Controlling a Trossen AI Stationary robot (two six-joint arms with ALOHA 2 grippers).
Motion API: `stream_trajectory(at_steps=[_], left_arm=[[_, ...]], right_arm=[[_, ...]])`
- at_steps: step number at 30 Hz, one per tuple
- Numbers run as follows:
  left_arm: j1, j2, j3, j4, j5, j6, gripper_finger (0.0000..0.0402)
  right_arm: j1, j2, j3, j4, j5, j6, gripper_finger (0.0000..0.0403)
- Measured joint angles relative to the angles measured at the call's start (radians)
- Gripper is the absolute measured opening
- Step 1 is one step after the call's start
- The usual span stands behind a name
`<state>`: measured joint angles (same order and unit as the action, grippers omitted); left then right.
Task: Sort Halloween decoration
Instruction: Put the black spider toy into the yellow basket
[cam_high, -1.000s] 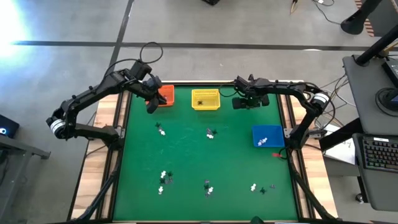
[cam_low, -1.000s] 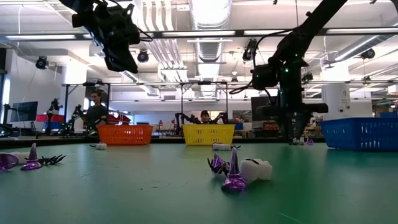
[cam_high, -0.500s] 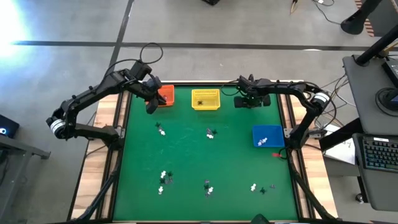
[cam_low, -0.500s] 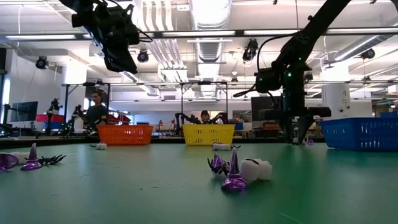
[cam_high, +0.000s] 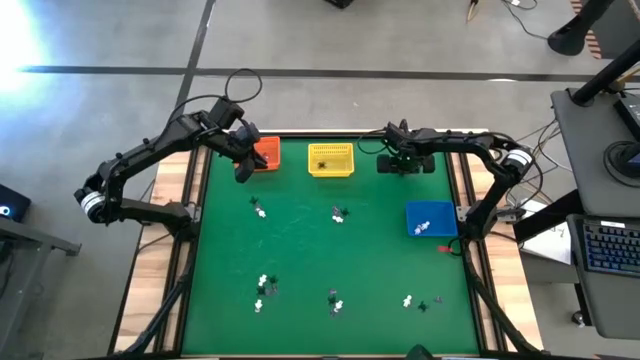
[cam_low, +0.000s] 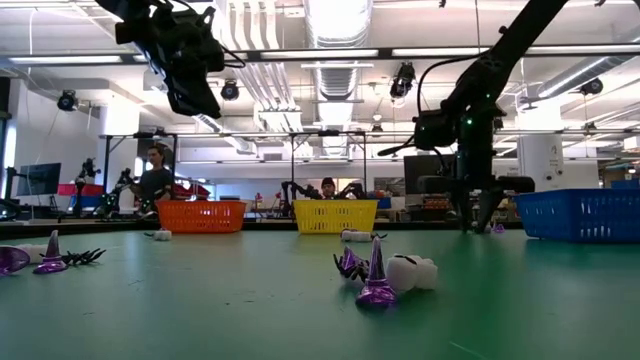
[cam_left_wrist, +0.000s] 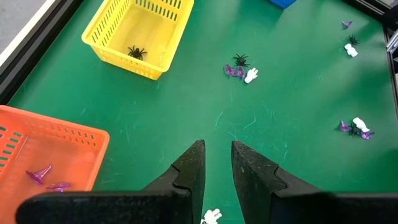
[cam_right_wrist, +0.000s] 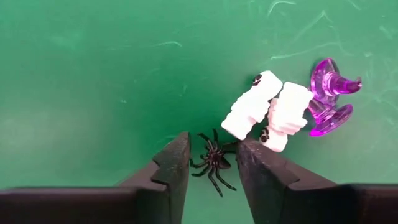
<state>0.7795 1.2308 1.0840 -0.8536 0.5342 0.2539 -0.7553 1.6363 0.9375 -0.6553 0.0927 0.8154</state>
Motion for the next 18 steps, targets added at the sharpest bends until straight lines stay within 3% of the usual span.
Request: stream_trajectory(at_steps=[10,18], left_arm=[[0.000,0.000,0.000,0.000,0.000,0.000,0.0061],[0.000,0.000,0.000,-0.013,0.000,-0.004,0.0061]], right_arm=[[0.000,0.001,0.000,0.013,-0.011,-0.014,0.0018],[0.005,0.003,0.049,-0.004,-0.032,-0.056,0.0010]])
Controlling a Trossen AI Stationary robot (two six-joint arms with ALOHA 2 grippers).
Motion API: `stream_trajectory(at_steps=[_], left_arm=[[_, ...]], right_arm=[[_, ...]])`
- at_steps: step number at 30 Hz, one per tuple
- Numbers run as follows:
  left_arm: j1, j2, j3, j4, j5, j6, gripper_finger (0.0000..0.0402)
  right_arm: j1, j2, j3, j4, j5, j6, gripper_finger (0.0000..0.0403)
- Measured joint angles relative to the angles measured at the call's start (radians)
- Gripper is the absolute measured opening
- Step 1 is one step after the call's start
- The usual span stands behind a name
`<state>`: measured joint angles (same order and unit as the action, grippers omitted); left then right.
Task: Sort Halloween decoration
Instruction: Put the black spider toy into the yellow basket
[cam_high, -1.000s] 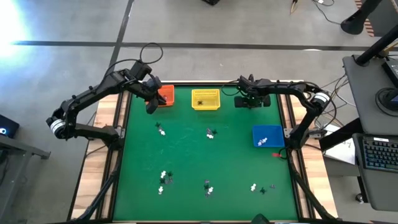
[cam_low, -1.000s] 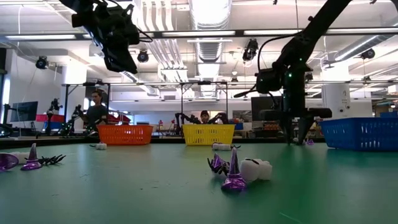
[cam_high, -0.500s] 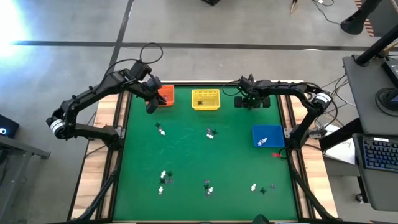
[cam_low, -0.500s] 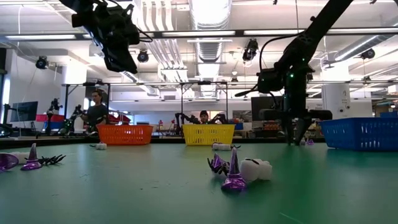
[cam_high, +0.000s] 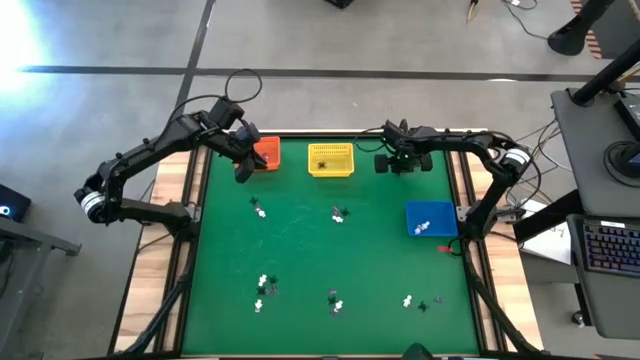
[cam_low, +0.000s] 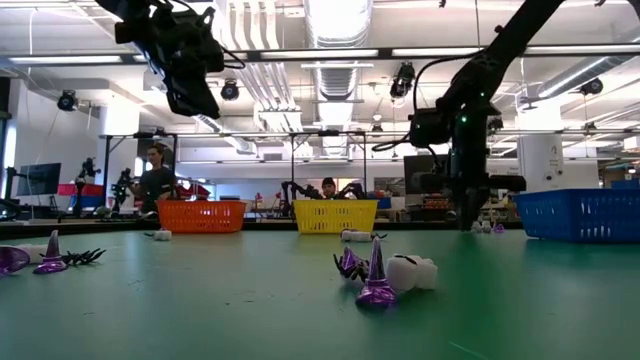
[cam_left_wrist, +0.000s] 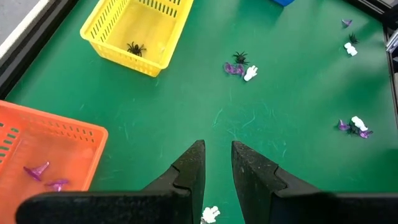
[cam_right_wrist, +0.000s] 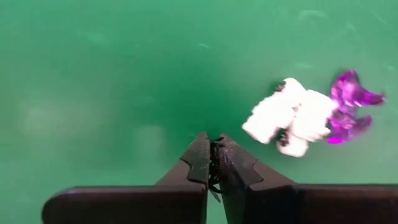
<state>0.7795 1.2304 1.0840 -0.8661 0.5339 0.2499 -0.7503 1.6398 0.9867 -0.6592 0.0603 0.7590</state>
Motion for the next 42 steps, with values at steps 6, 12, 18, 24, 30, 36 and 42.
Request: stream_trajectory(at_steps=[6,12,18,24,30,36,42], left_arm=[[0.000,-0.003,0.000,-0.017,0.000,0.000,0.0061],[0.000,-0.005,0.000,-0.018,0.000,0.000,0.0061],[0.000,-0.005,0.000,-0.018,0.000,0.000,0.0061],[0.000,-0.005,0.000,-0.018,0.000,0.000,0.0061],[0.000,-0.005,0.000,-0.016,0.000,0.000,0.0061],[0.000,-0.005,0.000,-0.008,0.000,0.000,0.0061],[0.000,-0.005,0.000,-0.008,0.000,0.000,0.0061]], right_arm=[[0.023,-0.004,0.074,0.007,-0.038,-0.033,0.0009],[0.081,-0.004,0.174,0.012,-0.039,-0.056,0.0009],[0.141,-0.002,0.264,0.084,-0.039,-0.061,0.0009],[0.171,-0.002,0.302,0.133,-0.038,-0.063,0.0009],[0.211,0.013,0.302,0.214,-0.038,-0.045,0.0009],[0.256,0.083,0.302,0.277,-0.064,-0.033,0.0009],[0.266,0.114,0.301,0.305,-0.064,-0.035,0.0009]])
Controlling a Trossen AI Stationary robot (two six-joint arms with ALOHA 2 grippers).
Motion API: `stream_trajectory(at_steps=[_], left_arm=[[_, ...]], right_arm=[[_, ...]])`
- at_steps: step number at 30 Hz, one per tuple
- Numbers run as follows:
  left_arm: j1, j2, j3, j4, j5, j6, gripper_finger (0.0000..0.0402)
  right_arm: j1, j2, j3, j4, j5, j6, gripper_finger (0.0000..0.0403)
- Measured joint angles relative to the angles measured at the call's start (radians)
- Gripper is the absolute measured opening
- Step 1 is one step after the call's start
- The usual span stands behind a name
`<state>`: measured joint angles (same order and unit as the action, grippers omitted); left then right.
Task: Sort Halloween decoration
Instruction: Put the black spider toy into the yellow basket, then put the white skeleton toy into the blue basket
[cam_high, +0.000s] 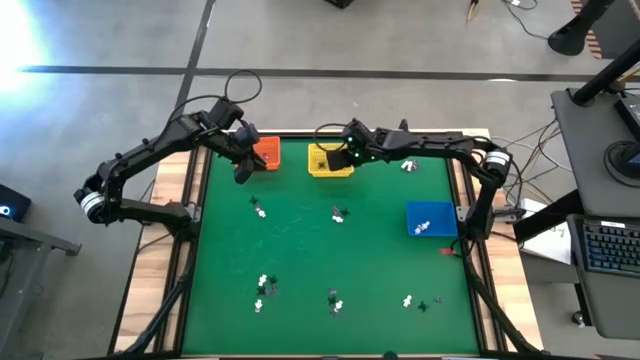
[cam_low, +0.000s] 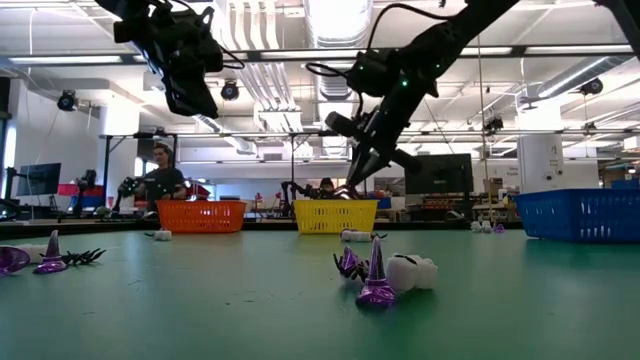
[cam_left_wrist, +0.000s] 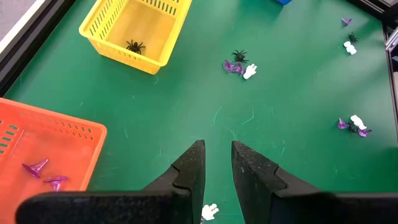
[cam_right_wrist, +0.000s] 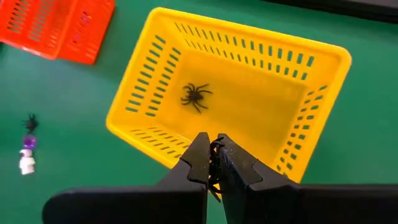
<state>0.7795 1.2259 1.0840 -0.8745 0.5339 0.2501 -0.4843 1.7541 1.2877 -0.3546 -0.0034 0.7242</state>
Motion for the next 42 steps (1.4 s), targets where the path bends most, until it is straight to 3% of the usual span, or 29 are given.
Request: stream_trajectory(at_steps=[7,20,30,42], left_arm=[[0.000,0.000,0.000,0.000,-0.001,-0.006,0.0061],[0.000,0.000,0.000,0.004,-0.003,-0.051,0.0061],[-0.002,0.002,0.000,-0.098,-0.001,-0.058,0.0064],[-0.093,0.016,-0.117,-0.152,0.001,-0.114,0.0132]], right_arm=[[0.002,0.034,0.000,0.000,-0.005,-0.031,0.0020],[0.005,0.043,0.063,-0.004,0.014,-0.046,0.0103],[0.014,0.041,0.207,-0.098,0.000,-0.117,0.0108],[0.068,0.039,0.322,-0.248,0.004,-0.145,0.0111]])
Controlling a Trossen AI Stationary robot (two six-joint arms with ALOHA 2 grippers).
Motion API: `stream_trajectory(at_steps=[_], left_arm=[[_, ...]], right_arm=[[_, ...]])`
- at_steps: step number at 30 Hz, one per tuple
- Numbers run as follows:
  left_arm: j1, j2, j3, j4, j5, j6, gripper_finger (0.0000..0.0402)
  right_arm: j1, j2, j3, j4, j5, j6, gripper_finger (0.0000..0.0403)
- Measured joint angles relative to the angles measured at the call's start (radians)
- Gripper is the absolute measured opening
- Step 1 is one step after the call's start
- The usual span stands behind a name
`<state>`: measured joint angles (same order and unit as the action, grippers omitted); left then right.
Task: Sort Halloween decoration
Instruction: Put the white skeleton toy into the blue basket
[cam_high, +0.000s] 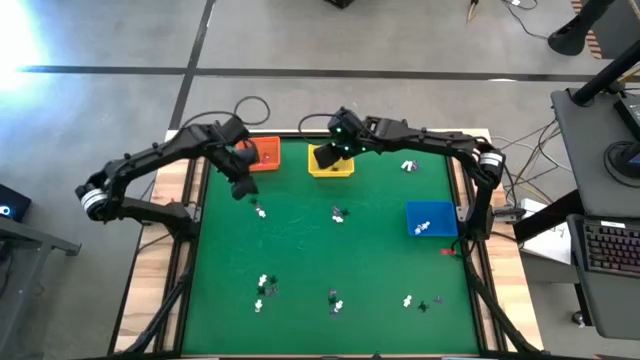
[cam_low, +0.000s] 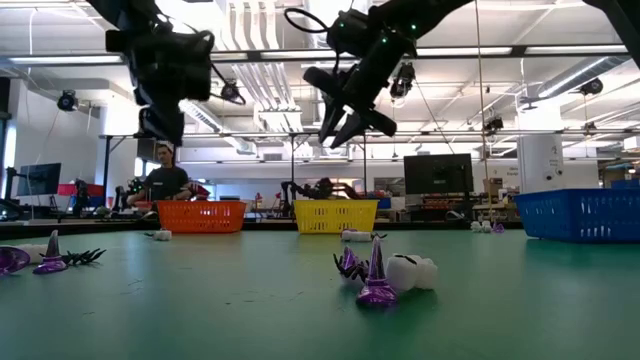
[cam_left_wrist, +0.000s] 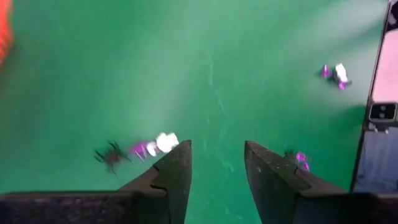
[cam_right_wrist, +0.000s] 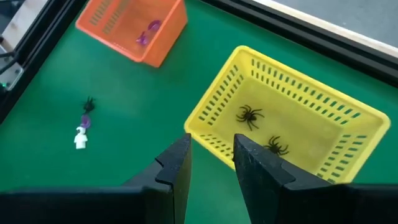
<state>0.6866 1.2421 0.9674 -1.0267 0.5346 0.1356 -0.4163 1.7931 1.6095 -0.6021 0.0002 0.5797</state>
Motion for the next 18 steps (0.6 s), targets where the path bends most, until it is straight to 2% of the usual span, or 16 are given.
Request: stream_trajectory(at_steps=[8,18], left_arm=[[-0.175,-0.050,-0.131,0.064,-0.031,-0.137,0.0135],[-0.410,-0.154,-0.294,0.287,-0.075,-0.551,0.0135]], right_arm=[[0.006,-0.006,0.001,-0.029,0.001,0.003,0.0109],[0.006,-0.011,0.001,-0.092,0.001,-0.023,0.0109]])
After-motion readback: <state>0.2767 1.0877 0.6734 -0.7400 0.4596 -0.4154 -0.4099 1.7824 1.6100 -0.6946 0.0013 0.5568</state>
